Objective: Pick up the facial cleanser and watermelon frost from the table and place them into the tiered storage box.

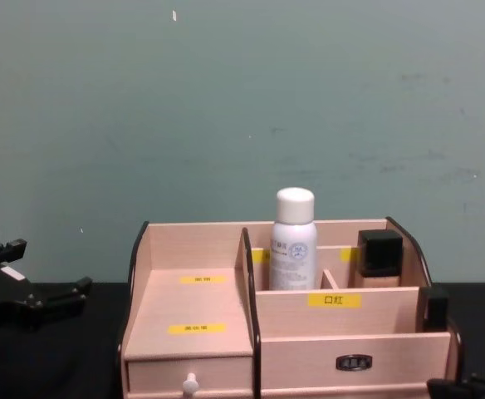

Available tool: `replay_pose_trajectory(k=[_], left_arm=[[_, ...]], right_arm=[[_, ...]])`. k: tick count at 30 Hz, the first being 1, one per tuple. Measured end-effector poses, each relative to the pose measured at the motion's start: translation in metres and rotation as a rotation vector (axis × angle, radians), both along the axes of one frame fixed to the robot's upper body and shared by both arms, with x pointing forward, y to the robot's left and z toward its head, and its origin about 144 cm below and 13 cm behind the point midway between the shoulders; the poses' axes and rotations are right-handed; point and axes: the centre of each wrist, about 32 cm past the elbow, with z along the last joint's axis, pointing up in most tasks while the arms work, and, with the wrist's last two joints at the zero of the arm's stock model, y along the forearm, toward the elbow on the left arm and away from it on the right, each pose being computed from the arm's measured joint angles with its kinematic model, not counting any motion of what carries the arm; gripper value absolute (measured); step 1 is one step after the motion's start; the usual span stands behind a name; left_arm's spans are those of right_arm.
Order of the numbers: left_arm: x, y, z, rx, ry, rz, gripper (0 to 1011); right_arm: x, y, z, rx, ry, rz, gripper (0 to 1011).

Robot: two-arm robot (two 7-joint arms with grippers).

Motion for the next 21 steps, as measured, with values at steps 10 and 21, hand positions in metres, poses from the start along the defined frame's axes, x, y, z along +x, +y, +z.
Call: replay_pose_trajectory(k=[10, 21], left_arm=[[0.0, 0.0, 0.0, 0.0, 0.0, 0.0, 1001], [0.0, 0.0, 0.0, 0.0, 0.0, 0.0, 1001]], right_arm=[[0.006, 0.007, -0.005, -0.013, 0.004, 0.011, 1003], [0.011, 0.014, -0.008, -0.019, 0.005, 0.025, 1003]])
